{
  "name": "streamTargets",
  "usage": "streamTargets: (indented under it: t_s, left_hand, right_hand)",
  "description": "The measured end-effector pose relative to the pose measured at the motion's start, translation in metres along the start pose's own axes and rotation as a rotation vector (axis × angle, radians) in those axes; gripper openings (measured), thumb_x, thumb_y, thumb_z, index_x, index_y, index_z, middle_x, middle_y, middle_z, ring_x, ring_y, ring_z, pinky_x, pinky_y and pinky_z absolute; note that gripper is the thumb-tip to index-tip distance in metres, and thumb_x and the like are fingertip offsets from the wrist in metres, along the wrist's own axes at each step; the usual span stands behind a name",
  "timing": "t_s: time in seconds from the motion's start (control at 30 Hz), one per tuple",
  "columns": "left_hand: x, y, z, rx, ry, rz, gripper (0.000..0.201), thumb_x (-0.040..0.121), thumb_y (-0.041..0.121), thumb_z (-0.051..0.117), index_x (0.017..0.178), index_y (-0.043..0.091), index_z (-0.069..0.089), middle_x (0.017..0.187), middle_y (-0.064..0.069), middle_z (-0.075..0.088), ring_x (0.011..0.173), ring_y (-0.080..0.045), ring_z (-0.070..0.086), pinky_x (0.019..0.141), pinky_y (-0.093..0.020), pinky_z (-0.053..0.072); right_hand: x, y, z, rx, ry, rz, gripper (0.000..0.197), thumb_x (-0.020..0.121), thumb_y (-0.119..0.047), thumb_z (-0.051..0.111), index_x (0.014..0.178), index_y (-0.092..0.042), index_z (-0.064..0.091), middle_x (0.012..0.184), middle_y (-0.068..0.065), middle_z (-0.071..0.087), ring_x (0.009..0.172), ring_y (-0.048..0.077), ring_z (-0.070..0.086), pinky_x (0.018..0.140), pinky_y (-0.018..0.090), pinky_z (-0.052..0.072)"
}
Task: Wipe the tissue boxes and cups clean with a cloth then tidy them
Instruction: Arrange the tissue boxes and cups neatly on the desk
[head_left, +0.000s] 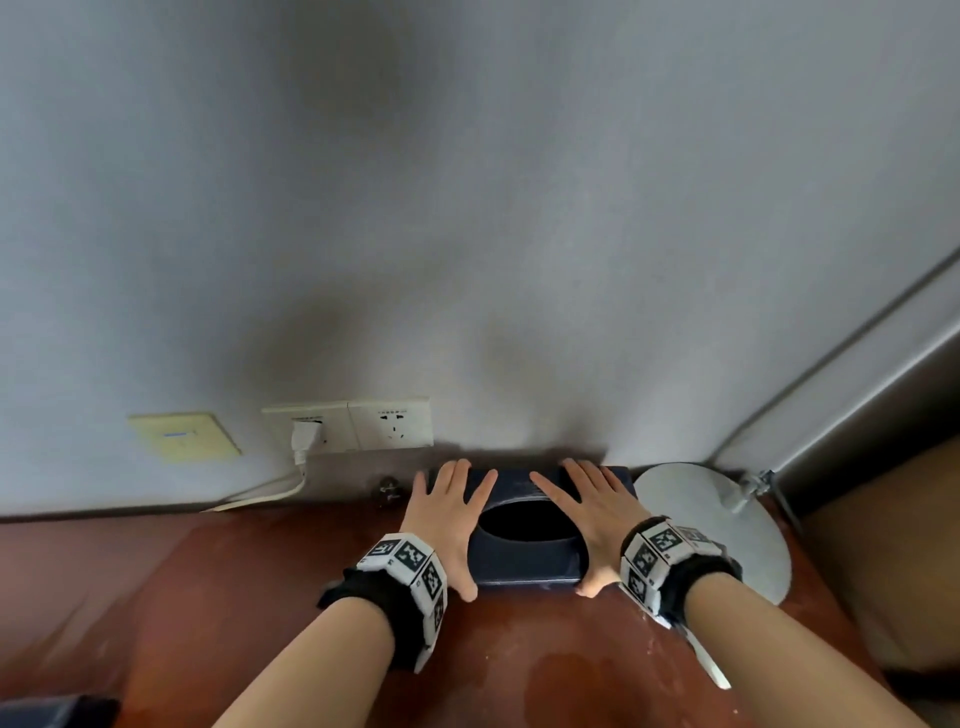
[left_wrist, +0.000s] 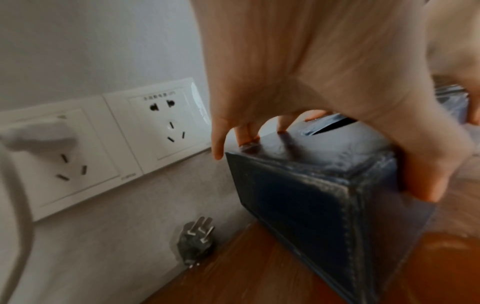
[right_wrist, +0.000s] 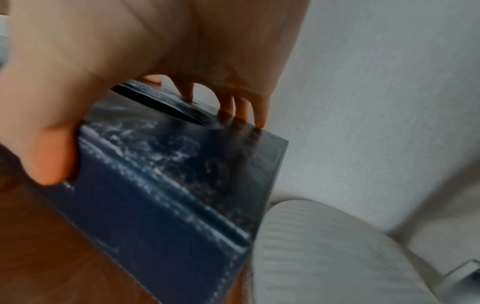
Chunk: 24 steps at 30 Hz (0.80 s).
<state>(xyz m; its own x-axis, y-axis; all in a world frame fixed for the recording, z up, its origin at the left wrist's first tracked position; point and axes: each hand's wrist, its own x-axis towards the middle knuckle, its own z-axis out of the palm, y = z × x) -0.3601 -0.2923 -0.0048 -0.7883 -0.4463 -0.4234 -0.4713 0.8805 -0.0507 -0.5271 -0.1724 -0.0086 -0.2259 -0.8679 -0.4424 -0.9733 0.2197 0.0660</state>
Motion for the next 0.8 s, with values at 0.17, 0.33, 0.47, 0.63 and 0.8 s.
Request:
streamTargets:
  t_s: [0.17,0.33,0.47,0.63,0.8]
  left_hand:
    - [0.009,0.004,0.013,-0.019,-0.005,-0.005,0.127,0.065,0.043,0.078,0.150,0.018,-0.012,0.156,-0.019,-0.009,0.145,-0.033,-0.009,0.118,-0.050,0.005]
    - [0.011,0.016,0.028,-0.051,0.091,0.031,0.084,0.087,0.018,0.062,0.151,0.022,0.008,0.157,-0.013,-0.014,0.146,-0.028,-0.012,0.119,-0.047,0.004]
    - [0.010,0.020,0.034,-0.064,0.112,0.031,0.080,0.090,0.014,0.059,0.151,0.026,0.009,0.157,-0.010,-0.016,0.146,-0.026,-0.013,0.119,-0.045,0.003]
    - [0.000,0.009,0.023,-0.146,0.138,0.022,0.071,0.093,0.027,0.055,0.151,0.022,0.014,0.160,-0.004,-0.001,0.147,-0.021,0.001,0.119,-0.040,0.010]
    - [-0.039,-0.025,-0.006,-0.227,0.315,-0.066,0.049,0.098,0.031,0.043,0.145,0.025,0.029,0.143,0.001,0.040,0.120,-0.023,0.050,0.098,-0.034,0.040]
  right_hand:
    - [0.009,0.002,0.008,0.023,-0.021,-0.036,0.127,0.062,-0.036,0.082,0.146,-0.032,-0.014,0.155,0.015,-0.012,0.144,0.032,-0.010,0.116,0.045,-0.003]
    - [0.002,0.005,0.013,0.001,0.061,-0.092,0.087,0.086,-0.030,0.063,0.149,-0.021,0.003,0.157,0.008,-0.008,0.145,0.023,-0.004,0.118,0.036,0.007]
    - [0.001,0.002,0.014,0.022,0.048,-0.070,0.083,0.087,-0.029,0.061,0.149,-0.021,0.006,0.157,0.005,-0.010,0.145,0.021,-0.006,0.118,0.036,0.009]
    - [-0.007,-0.009,-0.012,0.112,0.018,-0.023,0.070,0.089,-0.033,0.057,0.147,-0.020,0.020,0.156,0.003,0.010,0.143,0.021,0.016,0.112,0.037,0.029]
    - [-0.010,-0.046,-0.058,0.069,0.132,-0.034,0.038,0.096,-0.039,0.039,0.125,-0.018,0.053,0.117,0.004,0.061,0.107,0.023,0.056,0.090,0.037,0.045]
